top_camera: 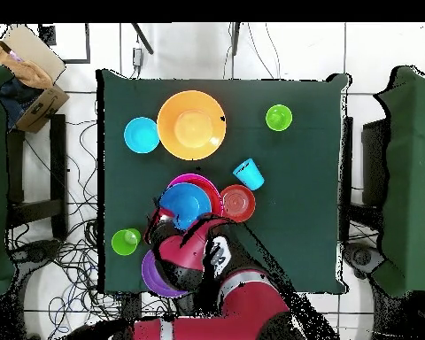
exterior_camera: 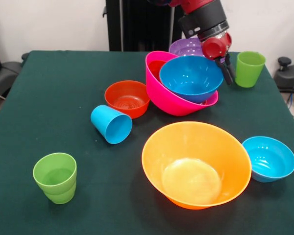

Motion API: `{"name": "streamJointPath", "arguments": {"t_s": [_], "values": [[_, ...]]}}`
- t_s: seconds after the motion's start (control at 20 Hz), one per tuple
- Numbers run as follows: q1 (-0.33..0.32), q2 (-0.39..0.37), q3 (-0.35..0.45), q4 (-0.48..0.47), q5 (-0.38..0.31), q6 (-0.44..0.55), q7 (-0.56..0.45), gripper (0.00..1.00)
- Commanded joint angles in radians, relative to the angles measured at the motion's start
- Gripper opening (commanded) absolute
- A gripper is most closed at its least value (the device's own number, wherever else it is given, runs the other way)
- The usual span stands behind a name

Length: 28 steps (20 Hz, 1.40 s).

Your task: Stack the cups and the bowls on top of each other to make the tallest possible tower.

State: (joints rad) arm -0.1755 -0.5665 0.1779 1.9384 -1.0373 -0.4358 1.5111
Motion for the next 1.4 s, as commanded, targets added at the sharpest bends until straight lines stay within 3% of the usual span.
{"name": "streamJointPath", "arguments": {"t_s": [0.05, 0.1, 0.25, 0.35, 0.55, 0.75, 0.85, 1.2, 1.35, 1.4], "values": [[-0.147, -0.036, 0.247, -0.018, -0.069, 0.333, 0.120, 1.00], [-0.199, -0.034, 0.322, -0.001, -0.037, 0.424, 0.067, 1.00], [-0.205, -0.050, 0.360, -0.017, 0.042, 0.494, 0.004, 1.00], [-0.206, -0.058, 0.374, -0.022, 0.053, 0.511, -0.015, 1.00], [-0.199, -0.059, 0.341, -0.024, -0.018, 0.475, -0.019, 1.00], [-0.100, -0.052, 0.208, -0.075, -0.128, 0.417, -0.029, 1.00], [-0.090, -0.041, 0.189, -0.087, -0.146, 0.406, -0.024, 1.00], [-0.007, -0.018, 0.093, -0.123, -0.169, 0.347, 0.017, 1.00], [-0.030, -0.025, 0.119, -0.114, -0.158, 0.359, 0.036, 1.00], [-0.065, -0.033, 0.170, -0.097, -0.129, 0.400, 0.048, 1.00]]}}
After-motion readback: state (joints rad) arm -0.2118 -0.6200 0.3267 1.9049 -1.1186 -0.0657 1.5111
